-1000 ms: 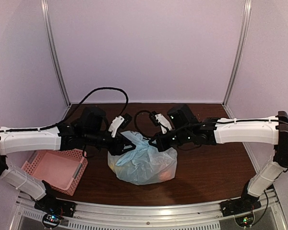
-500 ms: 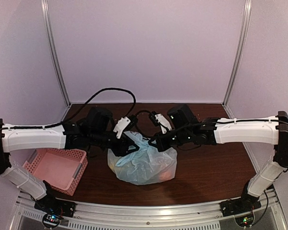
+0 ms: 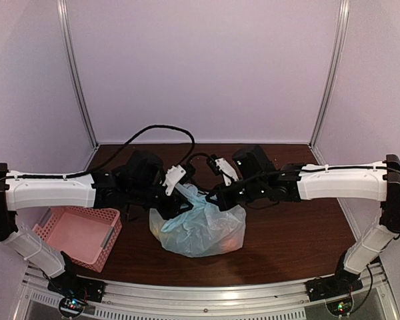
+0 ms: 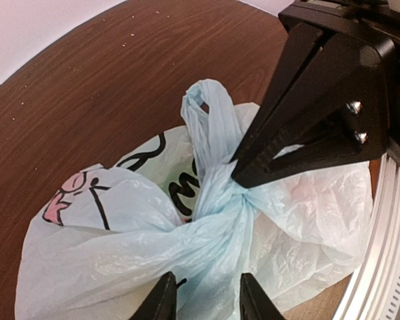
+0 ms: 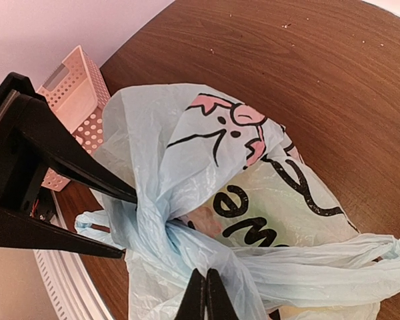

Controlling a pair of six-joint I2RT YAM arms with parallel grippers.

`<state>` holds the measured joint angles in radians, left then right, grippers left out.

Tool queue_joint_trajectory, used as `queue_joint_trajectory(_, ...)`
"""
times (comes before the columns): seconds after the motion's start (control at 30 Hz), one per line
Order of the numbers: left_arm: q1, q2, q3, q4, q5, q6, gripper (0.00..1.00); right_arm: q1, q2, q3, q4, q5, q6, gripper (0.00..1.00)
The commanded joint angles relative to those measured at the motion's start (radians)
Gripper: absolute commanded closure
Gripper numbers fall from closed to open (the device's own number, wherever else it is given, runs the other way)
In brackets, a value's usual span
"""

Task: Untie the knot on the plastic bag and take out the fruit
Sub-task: Untie the bag handles from the takeout bag.

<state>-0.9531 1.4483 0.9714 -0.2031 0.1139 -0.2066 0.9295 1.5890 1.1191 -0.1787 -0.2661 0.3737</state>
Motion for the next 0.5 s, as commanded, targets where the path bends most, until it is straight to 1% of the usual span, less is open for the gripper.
queue_joint_trajectory(0.0, -0.014, 0.021, 0.021, -0.005, -0.03, 0.009, 0.66, -0.007, -0.021, -0.013, 0.028, -0.006, 0.009, 1.0)
queue_joint_trajectory(0.07, -0.016, 0.024, 0.02, -0.008, -0.032, 0.007, 0.67, -0.007, -0.021, -0.013, 0.027, -0.006, 0.01, 1.0)
queue_joint_trajectory(0.2, -0.018, 0.025, 0.018, -0.009, -0.037, 0.002, 0.8, -0.007, -0.021, -0.014, 0.028, -0.006, 0.01, 1.0)
queue_joint_trajectory(0.3, -0.018, 0.023, 0.022, -0.007, -0.038, -0.003, 0.83, -0.007, -0.022, -0.016, 0.028, -0.005, 0.01, 1.0)
queue_joint_trajectory(0.47, -0.017, 0.016, 0.03, -0.007, -0.034, -0.012, 0.92, -0.006, -0.022, -0.019, 0.027, -0.003, 0.01, 1.0)
